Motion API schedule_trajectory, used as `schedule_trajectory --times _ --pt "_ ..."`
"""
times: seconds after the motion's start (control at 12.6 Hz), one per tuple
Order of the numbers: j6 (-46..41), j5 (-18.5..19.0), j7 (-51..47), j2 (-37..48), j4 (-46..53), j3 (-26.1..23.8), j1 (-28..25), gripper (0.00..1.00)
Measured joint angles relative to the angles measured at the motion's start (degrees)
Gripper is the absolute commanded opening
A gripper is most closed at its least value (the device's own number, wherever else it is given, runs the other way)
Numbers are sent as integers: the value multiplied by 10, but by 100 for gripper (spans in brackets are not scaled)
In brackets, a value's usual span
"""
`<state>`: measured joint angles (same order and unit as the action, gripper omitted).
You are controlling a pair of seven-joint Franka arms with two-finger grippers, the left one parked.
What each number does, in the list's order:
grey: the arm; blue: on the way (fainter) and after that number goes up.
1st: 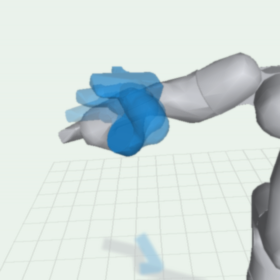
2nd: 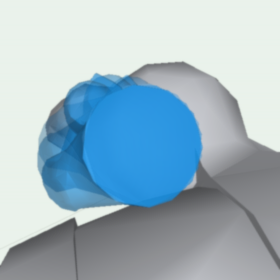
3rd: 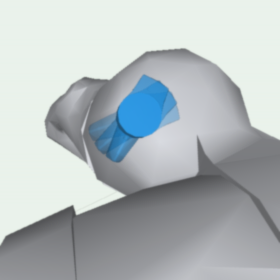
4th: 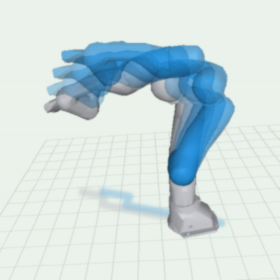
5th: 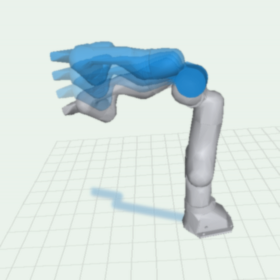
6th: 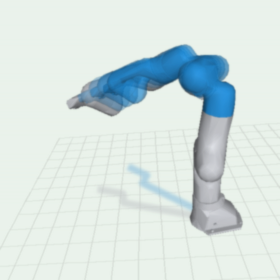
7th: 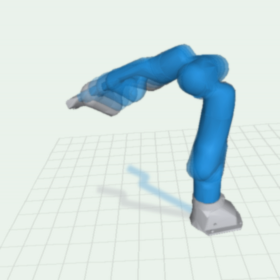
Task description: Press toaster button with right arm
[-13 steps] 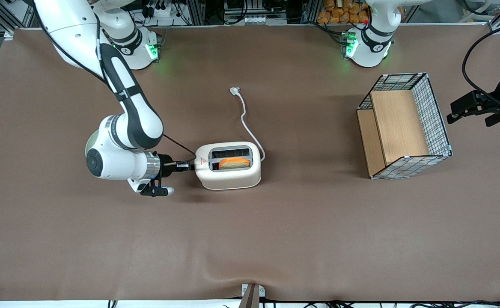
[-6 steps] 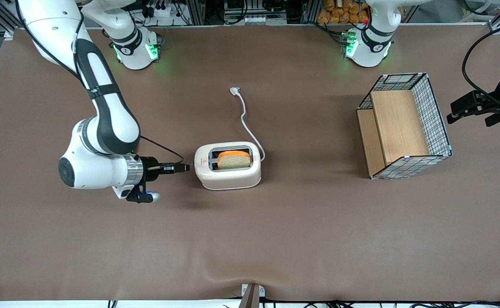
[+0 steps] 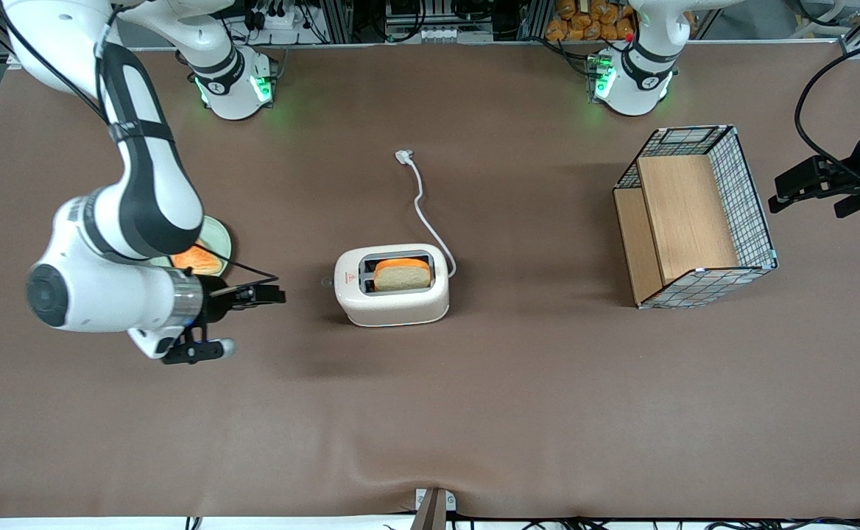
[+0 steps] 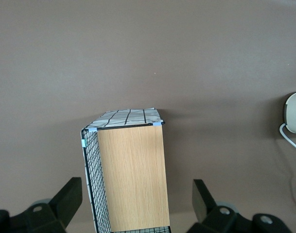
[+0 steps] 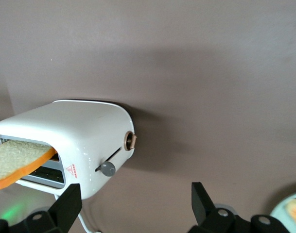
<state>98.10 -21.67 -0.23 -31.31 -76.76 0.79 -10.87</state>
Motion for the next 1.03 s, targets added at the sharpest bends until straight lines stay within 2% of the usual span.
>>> schedule_trajectory --times 0.55,0.63,0.87,1.03 --pt "-166 14 3 18 131 -14 88 100" --pt "-182 25 3 31 142 -15 94 100" --pt "-202 95 1 93 151 -17 101 100" --pt "-245 129 -2 141 150 -17 104 100"
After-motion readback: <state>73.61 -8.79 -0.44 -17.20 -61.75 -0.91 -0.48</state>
